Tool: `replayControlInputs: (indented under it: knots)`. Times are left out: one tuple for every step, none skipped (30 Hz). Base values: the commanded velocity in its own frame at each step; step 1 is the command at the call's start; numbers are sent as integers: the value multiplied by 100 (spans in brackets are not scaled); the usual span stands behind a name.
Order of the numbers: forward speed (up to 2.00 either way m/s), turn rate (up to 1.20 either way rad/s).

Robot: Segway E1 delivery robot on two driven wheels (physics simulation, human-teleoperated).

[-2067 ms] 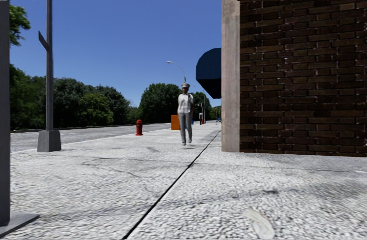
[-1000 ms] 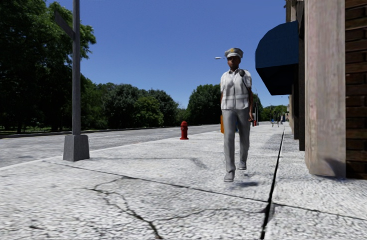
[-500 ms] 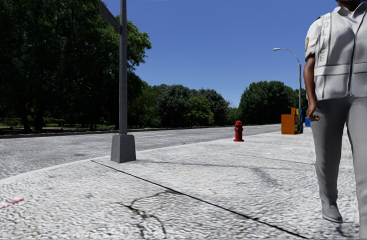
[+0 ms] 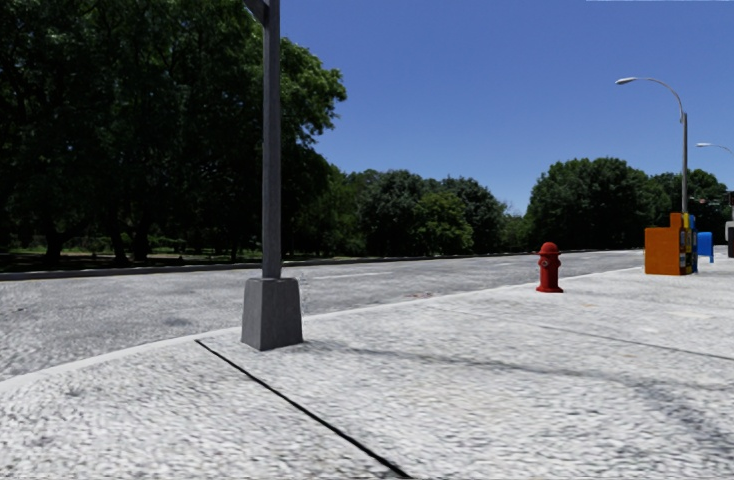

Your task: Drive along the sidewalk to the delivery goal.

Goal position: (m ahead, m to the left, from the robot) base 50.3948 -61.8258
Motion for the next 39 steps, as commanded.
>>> replayControlInputs:
  knots:
    - [200,-89]
    - [200,-103]
    - [200,-107]
    - [200,-107]
    - [200,-108]
    - [200,-108]
    - [200,-108]
    - [200,-108]
    - [200,-104]
    - [200,-101]
    - [200,-98]
    - [200,-98]
    - [200,-96]
    - [200,-94]
    - [200,-94]
    - [200,-93]
    - [200,-91]
    - [200,-88]
    - [200,-88]
    - [200,-85]
    - [200,-82]
    - [200,-76]
    - [200,-76]
    - [200,-69]
    - [200,-65]
    - [200,-65]
    - [200,-61]
    - [200,-60]
    - [200,-60]
    - [200,-60]
    - [200,-60]
    - [200,-53]
    - [200,-9]
    - [200,-9]
    - [200,0]
    - [200,0]
    - [200,0]
    - [200,0]
    - [200,0]
